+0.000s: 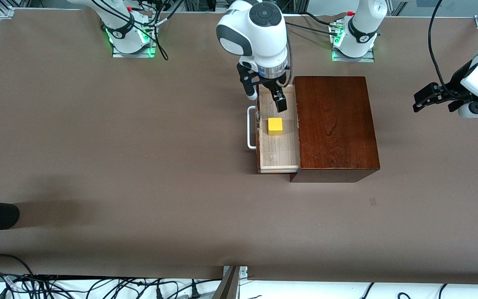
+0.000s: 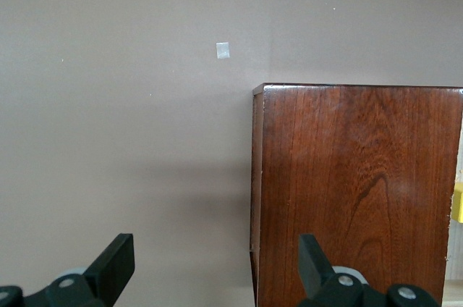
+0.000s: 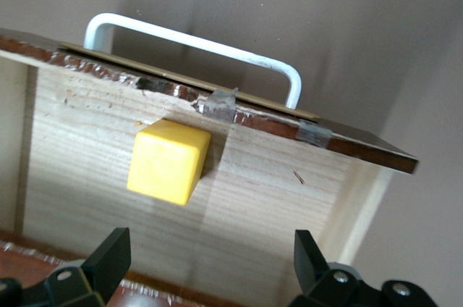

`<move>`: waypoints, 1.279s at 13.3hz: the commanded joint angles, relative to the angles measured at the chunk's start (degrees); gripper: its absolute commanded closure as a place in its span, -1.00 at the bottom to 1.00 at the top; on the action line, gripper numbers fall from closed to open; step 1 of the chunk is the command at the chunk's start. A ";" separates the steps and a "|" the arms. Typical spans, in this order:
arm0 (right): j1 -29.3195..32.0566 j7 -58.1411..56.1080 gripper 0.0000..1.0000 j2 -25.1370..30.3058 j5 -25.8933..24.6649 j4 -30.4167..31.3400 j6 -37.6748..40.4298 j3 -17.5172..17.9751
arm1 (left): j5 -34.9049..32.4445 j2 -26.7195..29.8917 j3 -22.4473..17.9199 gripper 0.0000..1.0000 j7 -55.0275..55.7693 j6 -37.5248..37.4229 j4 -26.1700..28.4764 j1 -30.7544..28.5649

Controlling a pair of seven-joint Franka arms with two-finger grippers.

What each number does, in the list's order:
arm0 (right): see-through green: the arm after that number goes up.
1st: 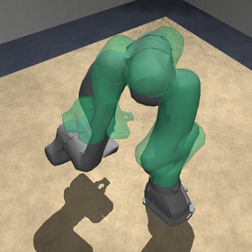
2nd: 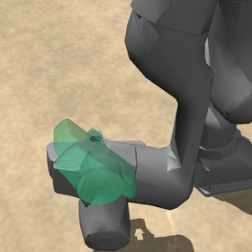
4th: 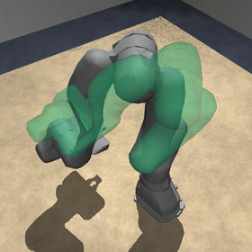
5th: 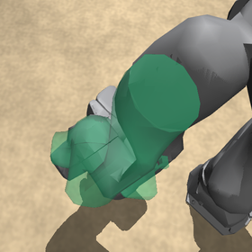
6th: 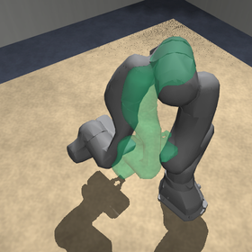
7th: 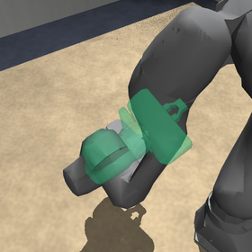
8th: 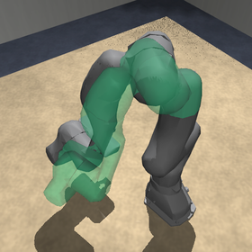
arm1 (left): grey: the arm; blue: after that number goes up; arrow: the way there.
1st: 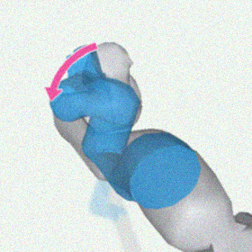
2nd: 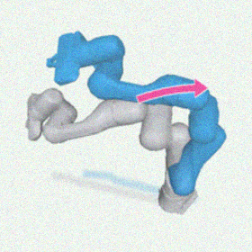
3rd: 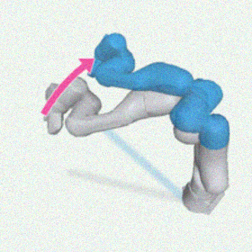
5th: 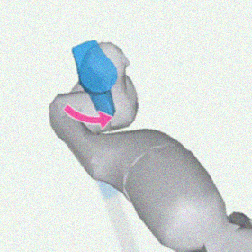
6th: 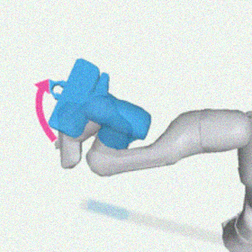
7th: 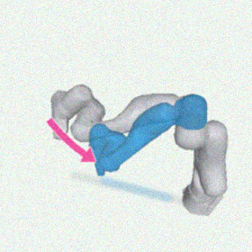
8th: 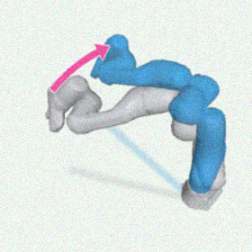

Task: Open drawer, take yellow block, close drawer
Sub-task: 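Lower the right gripper into the drawer around the yellow cube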

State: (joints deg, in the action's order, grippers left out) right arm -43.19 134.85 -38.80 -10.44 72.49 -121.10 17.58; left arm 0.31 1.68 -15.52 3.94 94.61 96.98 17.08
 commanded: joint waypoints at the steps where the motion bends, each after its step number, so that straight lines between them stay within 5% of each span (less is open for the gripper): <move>1: -1.02 1.91 -1.00 -2.59 -1.16 -2.27 -1.42 -1.50 | 0.83 -0.98 0.05 -1.00 -1.13 0.13 -2.40 -0.73; 17: -0.94 1.12 -1.00 -9.01 -1.16 -6.40 -6.43 -3.87 | 0.31 -1.77 0.05 -1.00 -1.13 0.93 -2.58 -0.73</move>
State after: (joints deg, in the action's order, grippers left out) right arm -43.32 135.14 -45.99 -10.45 68.45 -127.17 14.13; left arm 0.31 0.77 -15.52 3.94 95.67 96.01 16.83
